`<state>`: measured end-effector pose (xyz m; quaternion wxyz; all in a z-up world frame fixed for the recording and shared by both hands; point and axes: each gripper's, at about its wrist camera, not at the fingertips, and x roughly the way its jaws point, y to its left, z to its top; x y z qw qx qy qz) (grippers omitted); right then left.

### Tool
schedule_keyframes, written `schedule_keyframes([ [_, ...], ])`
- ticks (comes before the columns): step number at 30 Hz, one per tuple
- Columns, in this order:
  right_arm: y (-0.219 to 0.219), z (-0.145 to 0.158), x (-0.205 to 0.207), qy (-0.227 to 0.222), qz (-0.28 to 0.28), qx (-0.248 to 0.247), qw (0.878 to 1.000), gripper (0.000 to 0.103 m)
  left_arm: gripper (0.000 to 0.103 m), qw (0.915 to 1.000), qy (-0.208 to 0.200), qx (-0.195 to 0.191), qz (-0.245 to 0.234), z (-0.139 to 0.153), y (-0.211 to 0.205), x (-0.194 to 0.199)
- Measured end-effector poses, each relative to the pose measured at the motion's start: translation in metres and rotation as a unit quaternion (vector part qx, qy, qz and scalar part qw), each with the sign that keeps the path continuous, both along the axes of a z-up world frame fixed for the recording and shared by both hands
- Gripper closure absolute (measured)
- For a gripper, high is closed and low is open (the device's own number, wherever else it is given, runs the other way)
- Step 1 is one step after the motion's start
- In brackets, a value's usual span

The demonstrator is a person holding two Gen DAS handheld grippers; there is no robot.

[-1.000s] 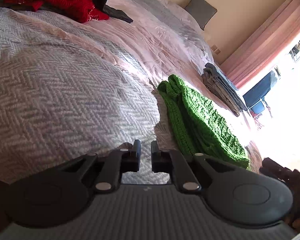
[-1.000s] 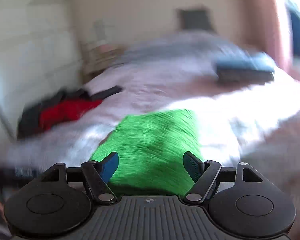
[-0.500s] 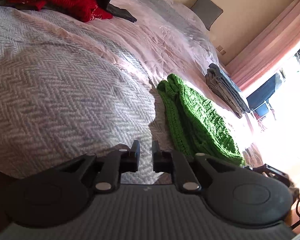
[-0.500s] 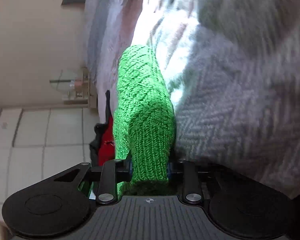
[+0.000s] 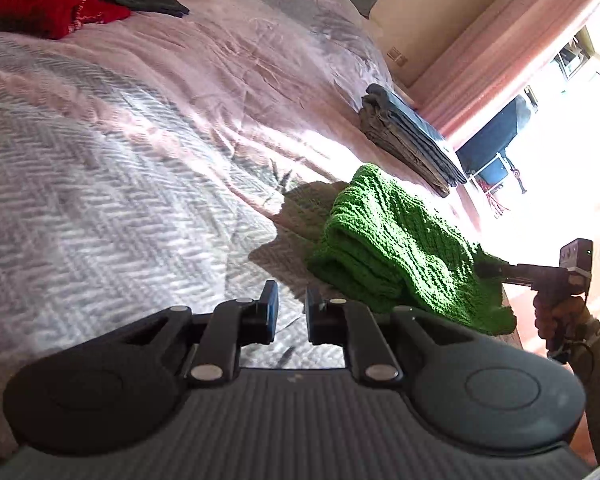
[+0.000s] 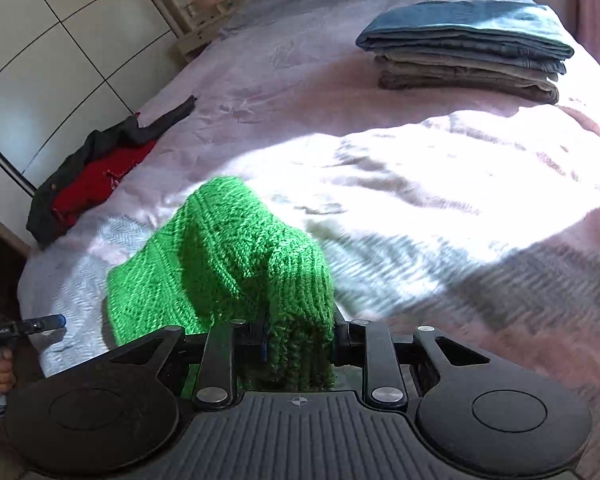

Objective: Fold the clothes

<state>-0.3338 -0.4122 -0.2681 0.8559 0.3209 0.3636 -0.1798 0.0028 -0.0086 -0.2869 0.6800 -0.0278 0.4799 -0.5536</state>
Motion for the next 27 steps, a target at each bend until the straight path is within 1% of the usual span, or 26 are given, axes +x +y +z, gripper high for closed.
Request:
schedule_keyframes([
  [1, -0.008, -0.011, -0.001, 0.003, -0.031, 0.014, 0.999, 0.071, 0.088, 1.0, 0.007, -0.003, -0.006, -0.001, -0.009, 0.0],
  [2, -0.01, -0.02, -0.007, -0.002, -0.063, 0.024, 0.998, 0.057, 0.085, 0.9998, 0.014, -0.004, -0.01, -0.003, -0.02, 0.002],
  [3, -0.009, -0.027, -0.015, -0.02, -0.089, 0.035, 0.995, 0.048, 0.077, 0.9997, 0.02, -0.005, -0.011, -0.005, -0.029, 0.004],
  [4, -0.007, -0.033, -0.024, -0.037, -0.115, 0.045, 0.992, 0.031, 0.073, 0.9996, 0.026, -0.007, -0.012, -0.006, -0.039, 0.007],
  [5, -0.004, -0.04, -0.035, -0.06, -0.14, 0.062, 0.986, 0.023, 0.073, 0.9993, 0.033, -0.008, -0.013, -0.008, -0.049, 0.01],
  [6, 0.003, -0.046, -0.049, -0.091, -0.164, 0.089, 0.978, 0.023, 0.071, 0.9989, 0.044, -0.009, -0.015, -0.011, -0.059, 0.016],
  [7, 0.011, -0.052, -0.063, -0.118, -0.184, 0.116, 0.969, 0.023, 0.066, 0.9982, 0.057, -0.011, -0.016, -0.014, -0.068, 0.022],
  [9, 0.031, -0.063, -0.087, -0.157, -0.21, 0.161, 0.952, 0.023, 0.061, 0.9956, 0.092, -0.011, -0.013, -0.022, -0.088, 0.037],
  [11, 0.053, -0.066, -0.101, -0.178, -0.22, 0.176, 0.943, 0.023, 0.058, 0.9916, 0.128, -0.008, -0.017, -0.034, -0.11, 0.049],
  [12, 0.063, -0.067, -0.106, -0.186, -0.224, 0.182, 0.939, 0.023, 0.055, 0.989, 0.145, -0.001, -0.025, -0.041, -0.122, 0.053],
  [14, 0.076, -0.067, -0.108, -0.188, -0.232, 0.193, 0.935, 0.023, 0.054, 0.9825, 0.181, 0.019, -0.04, -0.057, -0.147, 0.059],
  [16, 0.082, -0.068, -0.102, -0.172, -0.239, 0.199, 0.935, 0.023, 0.054, 0.9747, 0.214, 0.035, -0.054, -0.072, -0.166, 0.059],
  [17, 0.081, -0.069, -0.097, -0.162, -0.242, 0.199, 0.936, 0.024, 0.054, 0.9711, 0.227, 0.036, -0.065, -0.077, -0.173, 0.057],
  [18, 0.078, -0.07, -0.092, -0.153, -0.244, 0.201, 0.936, 0.033, 0.056, 0.9684, 0.234, 0.038, -0.078, -0.079, -0.178, 0.053],
  [19, 0.075, -0.073, -0.088, -0.142, -0.249, 0.206, 0.936, 0.056, 0.058, 0.9664, 0.237, 0.04, -0.09, -0.081, -0.183, 0.049],
  [20, 0.07, -0.074, -0.086, -0.132, -0.253, 0.21, 0.935, 0.065, 0.06, 0.9686, 0.223, 0.045, -0.099, -0.08, -0.186, 0.042],
  [21, 0.065, -0.071, -0.085, -0.126, -0.25, 0.202, 0.939, 0.069, 0.069, 0.972, 0.207, 0.044, -0.103, -0.078, -0.186, 0.036],
  [22, 0.06, -0.066, -0.085, -0.124, -0.243, 0.182, 0.945, 0.073, 0.074, 0.9734, 0.199, 0.038, -0.107, -0.076, -0.184, 0.031],
  [24, 0.055, -0.051, -0.089, -0.124, -0.228, 0.136, 0.956, 0.075, 0.076, 0.9725, 0.201, 0.016, -0.116, -0.07, -0.175, 0.022],
  [25, 0.054, -0.045, -0.092, -0.124, -0.227, 0.117, 0.959, 0.075, 0.076, 0.9728, 0.194, 0.006, -0.126, -0.066, -0.171, 0.015],
  [26, 0.053, -0.042, -0.095, -0.124, -0.23, 0.105, 0.96, 0.075, 0.076, 0.9745, 0.181, 0.001, -0.133, -0.063, -0.168, 0.007],
  [27, 0.052, -0.042, -0.098, -0.122, -0.229, 0.099, 0.961, 0.075, 0.075, 0.9783, 0.158, 0.001, -0.134, -0.061, -0.165, 0.0],
])
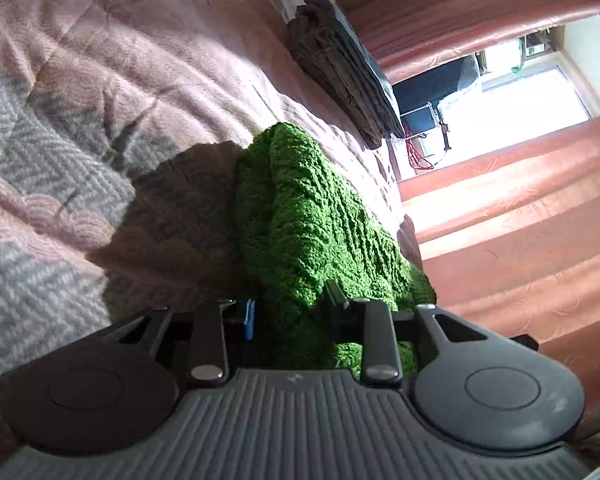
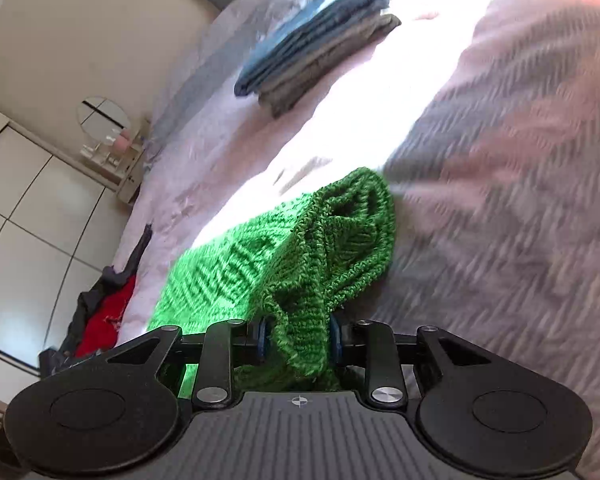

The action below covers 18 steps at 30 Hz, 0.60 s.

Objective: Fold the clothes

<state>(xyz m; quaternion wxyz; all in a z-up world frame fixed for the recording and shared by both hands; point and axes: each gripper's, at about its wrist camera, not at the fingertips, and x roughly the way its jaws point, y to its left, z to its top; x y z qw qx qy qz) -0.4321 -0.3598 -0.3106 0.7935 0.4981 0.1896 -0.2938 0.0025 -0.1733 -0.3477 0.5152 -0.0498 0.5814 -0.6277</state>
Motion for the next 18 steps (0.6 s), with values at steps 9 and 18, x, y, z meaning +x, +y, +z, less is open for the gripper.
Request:
schedule_keyframes([
  [9, 0.057, 0.004, -0.055, -0.072, -0.133, 0.017, 0.988, 0.047, 0.066, 0.9989, -0.008, -0.003, 0.046, 0.019, 0.034, -0.001],
  [18, 0.074, 0.0, -0.05, -0.112, -0.164, 0.059, 0.978, 0.047, 0.068, 0.9976, 0.026, 0.013, 0.062, 0.013, 0.039, 0.0],
])
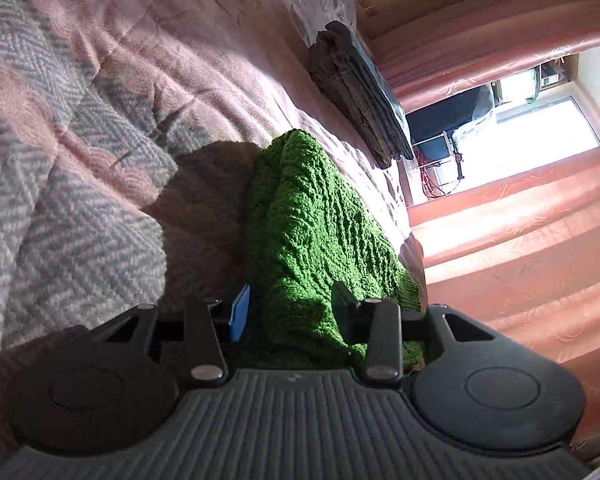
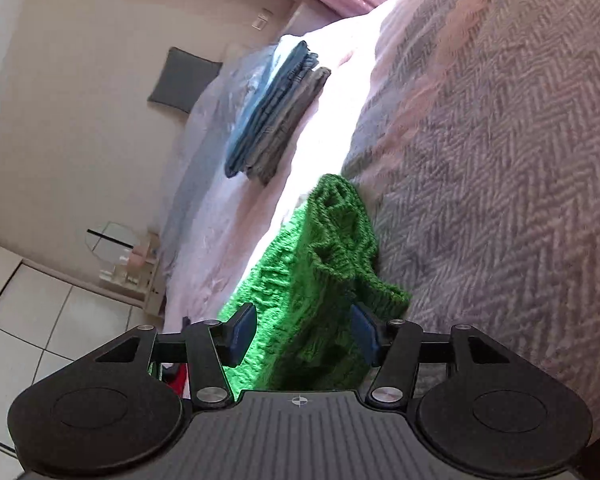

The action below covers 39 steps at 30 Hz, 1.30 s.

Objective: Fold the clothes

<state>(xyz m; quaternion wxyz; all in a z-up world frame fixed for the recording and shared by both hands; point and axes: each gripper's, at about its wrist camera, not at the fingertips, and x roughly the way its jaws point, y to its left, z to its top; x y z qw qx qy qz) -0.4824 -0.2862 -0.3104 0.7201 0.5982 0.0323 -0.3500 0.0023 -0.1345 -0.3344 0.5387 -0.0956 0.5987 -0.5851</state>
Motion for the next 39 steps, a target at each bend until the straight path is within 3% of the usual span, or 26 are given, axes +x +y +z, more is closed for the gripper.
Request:
schedule_keyframes([
  [2, -0.007, -0.006, 0.008, 0.009, 0.0, 0.004, 1.0, 0.047, 0.072, 1.0, 0.004, 0.003, 0.004, -0.003, -0.002, -0.002],
  [4, -0.01, -0.009, 0.011, 0.014, 0.001, -0.004, 1.0, 0.048, 0.084, 1.0, 0.003, 0.001, 0.007, -0.002, -0.002, -0.004],
  [7, -0.018, -0.008, 0.013, 0.036, 0.006, -0.023, 0.999, 0.095, 0.09, 1.0, 0.003, -0.007, 0.006, 0.002, 0.001, -0.007],
  [11, -0.012, 0.007, 0.0, 0.054, -0.005, -0.065, 0.996, 0.098, 0.091, 0.9998, 0.006, -0.02, 0.004, -0.002, 0.011, -0.013],
  [13, -0.009, 0.007, -0.005, 0.047, -0.005, -0.065, 0.997, 0.098, 0.091, 0.9998, 0.001, -0.013, 0.011, -0.011, 0.015, -0.014],
  [16, 0.0, -0.001, 0.0, 0.074, 0.011, -0.063, 0.995, 0.098, 0.091, 0.9997, -0.001, -0.017, 0.019, -0.012, 0.021, -0.014],
  [21, 0.009, 0.001, -0.012, 0.05, -0.02, -0.083, 0.995, 0.098, 0.091, 0.999, -0.031, -0.033, 0.003, -0.007, 0.025, -0.027],
  [26, 0.014, -0.013, 0.0, 0.116, -0.018, -0.082, 0.99, 0.098, 0.089, 0.9956, -0.088, -0.03, -0.005, -0.014, 0.027, -0.041],
  [30, 0.021, 0.002, 0.012, 0.157, -0.015, -0.11, 0.981, 0.097, 0.088, 0.9941, -0.105, -0.029, -0.005, -0.002, 0.027, -0.041],
  [31, 0.023, 0.008, 0.014, 0.167, -0.014, -0.12, 0.979, 0.093, 0.086, 0.9931, -0.113, -0.031, -0.004, 0.003, 0.027, -0.041],
  [32, 0.026, 0.015, 0.016, 0.179, -0.019, -0.134, 0.974, 0.074, 0.086, 0.9909, -0.131, -0.031, -0.003, 0.01, 0.028, -0.042],
  [34, 0.036, 0.031, 0.02, 0.212, -0.036, -0.174, 0.961, 0.049, 0.086, 0.9847, -0.17, -0.037, -0.001, 0.024, 0.029, -0.045],
  [36, 0.044, 0.046, 0.029, 0.24, -0.035, -0.225, 0.944, 0.049, 0.086, 0.9762, -0.212, -0.047, 0.002, 0.04, 0.031, -0.05],
  [39, 0.054, 0.059, 0.055, 0.279, 0.014, -0.284, 0.917, 0.049, 0.086, 0.9652, -0.254, -0.063, -0.005, 0.055, 0.03, -0.06],
])
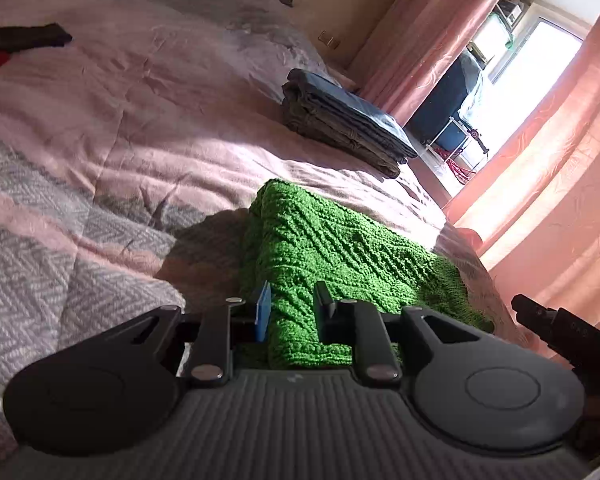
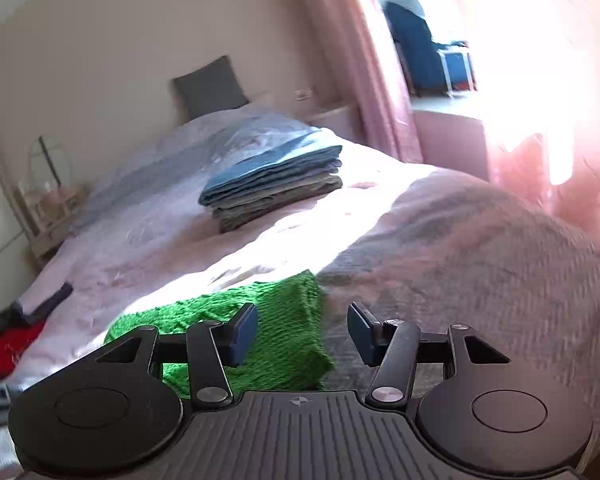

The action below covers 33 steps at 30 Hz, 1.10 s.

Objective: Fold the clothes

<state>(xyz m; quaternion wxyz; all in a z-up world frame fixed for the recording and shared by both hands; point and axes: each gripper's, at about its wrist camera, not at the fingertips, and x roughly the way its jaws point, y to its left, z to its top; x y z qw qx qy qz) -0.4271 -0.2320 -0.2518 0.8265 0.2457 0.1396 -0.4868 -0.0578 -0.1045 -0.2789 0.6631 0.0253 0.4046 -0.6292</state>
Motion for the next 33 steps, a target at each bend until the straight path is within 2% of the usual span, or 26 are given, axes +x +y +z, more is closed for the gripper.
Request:
schedule_keyframes([
  [2, 0.008, -0.003, 0.025, 0.047, 0.04, -0.023, 0.998, 0.049, 0.086, 0.9994, -0.03, 0.0, -0.016, 0.001, -0.004, -0.012],
  [4, 0.017, -0.016, 0.049, 0.1, 0.076, -0.035, 0.991, 0.049, 0.087, 0.9964, -0.077, 0.012, -0.032, -0.007, -0.007, -0.029],
  [7, 0.028, -0.054, 0.074, 0.197, 0.099, -0.046, 0.974, 0.049, 0.087, 0.988, -0.145, 0.028, -0.046, -0.025, -0.008, -0.049],
  [8, 0.03, -0.07, 0.078, 0.227, 0.1, -0.047, 0.968, 0.049, 0.087, 0.9884, -0.142, 0.032, -0.045, -0.031, -0.007, -0.049],
  [9, 0.03, -0.083, 0.076, 0.231, 0.099, -0.04, 0.967, 0.049, 0.087, 0.9887, -0.139, 0.035, -0.044, -0.037, -0.006, -0.049],
  [11, 0.023, -0.1, 0.062, 0.194, 0.093, -0.008, 0.977, 0.049, 0.086, 0.9892, -0.137, 0.037, -0.039, -0.046, -0.005, -0.047],
  [13, 0.018, -0.103, 0.052, 0.162, 0.091, 0.013, 0.983, 0.05, 0.086, 0.9897, -0.134, 0.034, -0.036, -0.049, -0.003, -0.044],
  [17, 0.019, -0.097, 0.052, 0.168, 0.098, 0.009, 0.981, 0.049, 0.085, 0.9893, -0.138, 0.033, -0.033, -0.048, -0.002, -0.045],
  [20, 0.017, -0.081, 0.048, 0.159, 0.102, 0.02, 0.982, 0.049, 0.086, 0.9902, -0.13, 0.036, -0.035, -0.036, -0.003, -0.041],
  [24, 0.009, -0.043, 0.035, 0.127, 0.087, 0.011, 0.988, 0.049, 0.084, 0.9972, -0.068, 0.022, -0.022, -0.013, -0.01, -0.012],
  [28, -0.024, -0.014, 0.03, 0.089, 0.055, -0.007, 0.994, 0.049, 0.071, 0.9999, -0.004, 0.01, 0.007, -0.002, -0.042, 0.024],
  [31, -0.055, -0.012, 0.039, 0.062, 0.054, 0.007, 0.997, 0.049, 0.064, 0.9982, 0.057, 0.019, 0.011, -0.009, -0.077, 0.046],
  [33, -0.074, -0.021, 0.048, 0.051, 0.058, 0.027, 0.997, 0.049, 0.064, 0.9939, 0.104, 0.035, 0.013, -0.025, -0.098, 0.056],
])
